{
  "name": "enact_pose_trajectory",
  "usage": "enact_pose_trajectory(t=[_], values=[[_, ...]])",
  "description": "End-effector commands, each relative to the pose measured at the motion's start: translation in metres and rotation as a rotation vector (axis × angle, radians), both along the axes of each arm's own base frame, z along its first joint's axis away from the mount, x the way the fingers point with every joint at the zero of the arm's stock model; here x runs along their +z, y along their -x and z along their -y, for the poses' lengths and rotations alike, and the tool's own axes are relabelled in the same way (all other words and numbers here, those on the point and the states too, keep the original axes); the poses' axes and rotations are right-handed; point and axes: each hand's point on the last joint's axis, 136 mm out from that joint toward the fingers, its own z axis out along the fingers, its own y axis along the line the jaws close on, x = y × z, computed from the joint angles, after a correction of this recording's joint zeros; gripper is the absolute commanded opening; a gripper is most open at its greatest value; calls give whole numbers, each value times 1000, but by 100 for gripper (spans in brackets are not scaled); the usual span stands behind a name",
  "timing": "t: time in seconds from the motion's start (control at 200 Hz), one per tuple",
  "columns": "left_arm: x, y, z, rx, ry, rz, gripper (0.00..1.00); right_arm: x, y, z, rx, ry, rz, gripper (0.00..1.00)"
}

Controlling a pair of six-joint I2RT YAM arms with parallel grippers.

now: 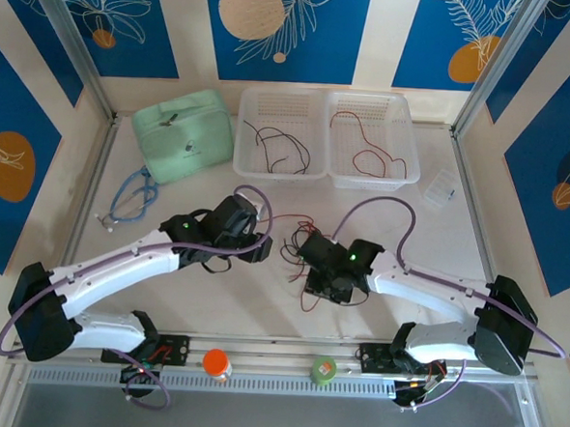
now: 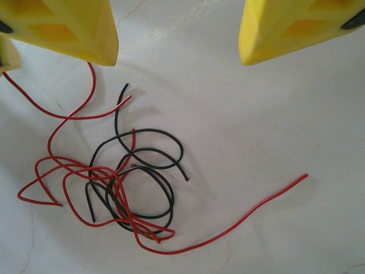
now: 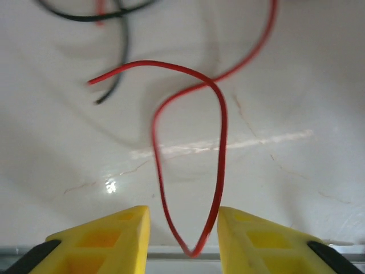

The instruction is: Untangle the cables

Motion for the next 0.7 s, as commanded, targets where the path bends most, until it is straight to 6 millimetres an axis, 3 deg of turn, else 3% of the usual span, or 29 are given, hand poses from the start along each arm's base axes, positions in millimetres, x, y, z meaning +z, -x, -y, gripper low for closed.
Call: enact_pose_trajectory(t=[0.0, 0.145, 0.37, 0.585, 0.695], values=[[1, 0, -14, 10, -31, 11, 58, 13, -6, 4, 288, 75, 35, 38], [3, -2, -19, 24, -36, 9, 58, 12, -17, -22, 669, 70, 37, 38], [6, 1, -28, 64, -27, 13, 58, -12, -27, -34, 949, 143, 4, 37], [8, 3, -32, 73, -32, 9, 58, -29, -51, -28, 1043, 191, 75, 39], [9, 2, -30, 73, -24, 7, 58, -38, -53, -28, 1069, 187, 91, 40]])
